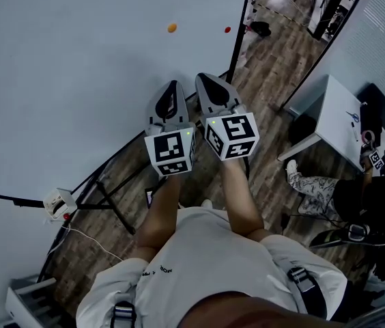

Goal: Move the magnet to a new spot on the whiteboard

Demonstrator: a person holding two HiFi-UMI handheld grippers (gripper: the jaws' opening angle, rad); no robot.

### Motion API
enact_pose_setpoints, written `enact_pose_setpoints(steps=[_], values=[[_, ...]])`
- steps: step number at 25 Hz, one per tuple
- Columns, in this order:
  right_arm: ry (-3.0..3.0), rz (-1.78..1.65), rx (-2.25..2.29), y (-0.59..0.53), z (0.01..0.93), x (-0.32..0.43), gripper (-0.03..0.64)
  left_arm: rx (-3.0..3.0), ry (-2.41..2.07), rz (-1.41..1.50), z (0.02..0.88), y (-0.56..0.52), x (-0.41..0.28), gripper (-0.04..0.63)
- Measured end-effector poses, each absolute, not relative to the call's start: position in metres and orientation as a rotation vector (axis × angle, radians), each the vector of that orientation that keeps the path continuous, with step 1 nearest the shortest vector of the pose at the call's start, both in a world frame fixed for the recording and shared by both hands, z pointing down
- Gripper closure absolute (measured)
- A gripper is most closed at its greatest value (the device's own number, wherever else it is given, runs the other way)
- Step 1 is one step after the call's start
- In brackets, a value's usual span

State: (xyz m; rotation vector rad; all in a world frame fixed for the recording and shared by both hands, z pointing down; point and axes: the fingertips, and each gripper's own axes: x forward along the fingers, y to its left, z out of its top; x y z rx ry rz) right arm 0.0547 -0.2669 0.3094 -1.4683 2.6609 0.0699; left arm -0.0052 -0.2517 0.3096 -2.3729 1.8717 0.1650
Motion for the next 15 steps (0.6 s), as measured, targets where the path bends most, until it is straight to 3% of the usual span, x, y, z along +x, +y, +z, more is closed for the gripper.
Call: enact_pose_setpoints(steps=[15], values=[[2.661, 0.07, -1.492, -0.303, 0.309, 0.025, 0.603, -2.388, 1.84, 0.172, 0.306, -0.285, -0.035, 0.592]])
